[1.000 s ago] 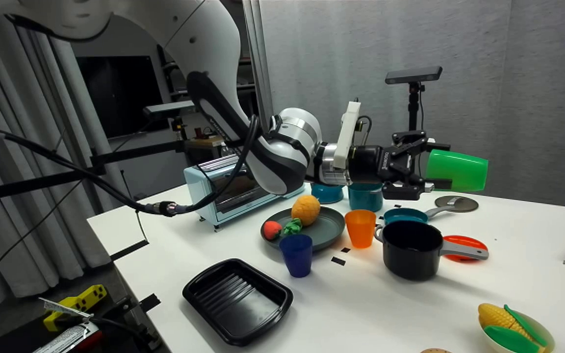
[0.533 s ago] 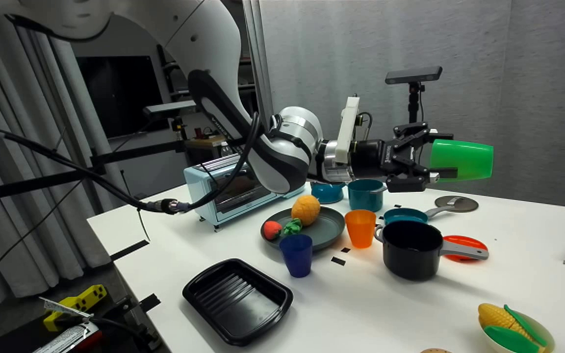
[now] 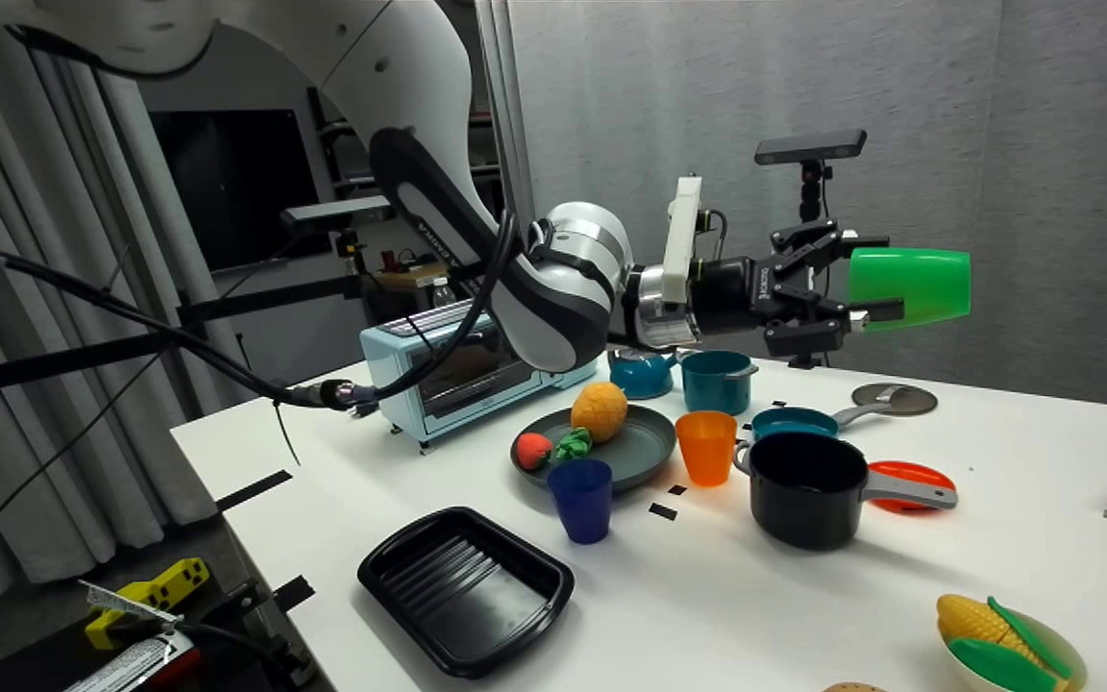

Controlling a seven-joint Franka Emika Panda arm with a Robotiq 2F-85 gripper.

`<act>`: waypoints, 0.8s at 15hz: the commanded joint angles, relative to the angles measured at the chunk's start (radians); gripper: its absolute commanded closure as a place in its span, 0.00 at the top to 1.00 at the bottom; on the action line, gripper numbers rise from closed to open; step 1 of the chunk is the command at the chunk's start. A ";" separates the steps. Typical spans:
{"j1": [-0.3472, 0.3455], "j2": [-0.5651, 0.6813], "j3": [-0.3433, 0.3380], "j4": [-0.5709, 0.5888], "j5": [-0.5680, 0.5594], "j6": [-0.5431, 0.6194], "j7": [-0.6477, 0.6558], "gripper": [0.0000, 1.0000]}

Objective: Pick the green cup and pour the potato fries into the black pot

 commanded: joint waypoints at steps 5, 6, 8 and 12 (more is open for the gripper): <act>-0.005 -0.018 0.004 -0.004 -0.048 -0.061 -0.051 0.52; -0.005 -0.020 0.003 -0.006 -0.053 -0.065 -0.053 0.52; -0.005 -0.023 0.004 -0.007 -0.061 -0.074 -0.057 0.52; -0.004 -0.025 0.005 -0.010 -0.079 -0.080 -0.057 0.52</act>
